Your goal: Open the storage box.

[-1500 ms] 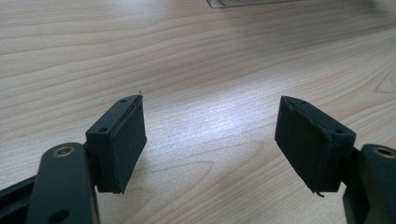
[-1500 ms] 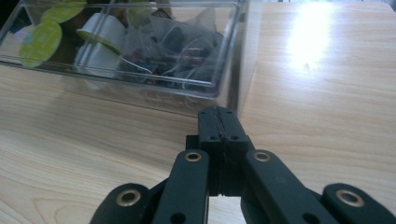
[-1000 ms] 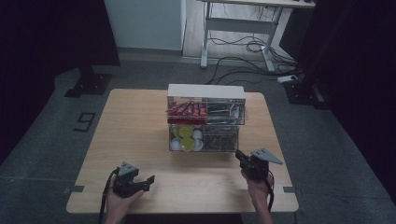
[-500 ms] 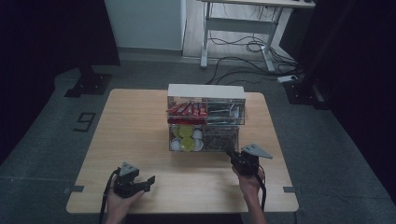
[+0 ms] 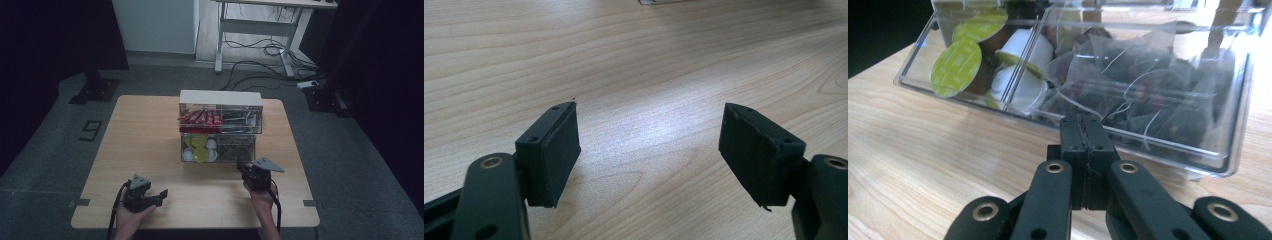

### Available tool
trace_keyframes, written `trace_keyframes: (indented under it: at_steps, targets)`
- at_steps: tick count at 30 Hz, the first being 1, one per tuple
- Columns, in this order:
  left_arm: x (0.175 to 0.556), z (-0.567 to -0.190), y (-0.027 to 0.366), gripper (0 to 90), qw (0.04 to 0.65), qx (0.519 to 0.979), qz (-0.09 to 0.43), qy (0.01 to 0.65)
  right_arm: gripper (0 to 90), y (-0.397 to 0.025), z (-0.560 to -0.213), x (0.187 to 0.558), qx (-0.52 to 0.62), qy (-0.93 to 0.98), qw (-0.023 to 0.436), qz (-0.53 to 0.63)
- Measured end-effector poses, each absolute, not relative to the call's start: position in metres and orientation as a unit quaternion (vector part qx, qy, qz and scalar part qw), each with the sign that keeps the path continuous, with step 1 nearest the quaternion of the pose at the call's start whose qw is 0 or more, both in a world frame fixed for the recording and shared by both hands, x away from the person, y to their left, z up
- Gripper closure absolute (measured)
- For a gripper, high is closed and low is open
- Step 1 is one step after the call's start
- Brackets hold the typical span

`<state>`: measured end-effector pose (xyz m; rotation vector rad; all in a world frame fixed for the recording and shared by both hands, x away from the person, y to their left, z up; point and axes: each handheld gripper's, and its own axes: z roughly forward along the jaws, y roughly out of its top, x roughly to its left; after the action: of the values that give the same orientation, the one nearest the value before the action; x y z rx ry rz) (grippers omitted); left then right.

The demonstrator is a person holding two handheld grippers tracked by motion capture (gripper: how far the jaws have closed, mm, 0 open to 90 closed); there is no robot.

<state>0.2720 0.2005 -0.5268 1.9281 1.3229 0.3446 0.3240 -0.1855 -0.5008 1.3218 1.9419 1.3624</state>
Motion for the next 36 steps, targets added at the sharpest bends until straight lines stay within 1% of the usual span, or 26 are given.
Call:
trace_keyframes:
  at_steps: [9, 20, 36]
  targets:
    - [0.272, -0.527, 0.200, 24.7, 0.378, 0.757, 0.133, 0.516, 89.4, -0.179, -0.509, 0.326, 0.475, 0.709, 0.204, 0.480]
    - [0.272, -0.528, 0.198, 24.7, 0.375, 0.761, 0.131, 0.513, 89.4, -0.182, -0.512, 0.328, 0.477, 0.710, 0.195, 0.481]
    - [0.273, -0.529, 0.198, 24.8, 0.373, 0.763, 0.130, 0.511, 89.3, -0.186, -0.515, 0.328, 0.488, 0.700, 0.200, 0.481]
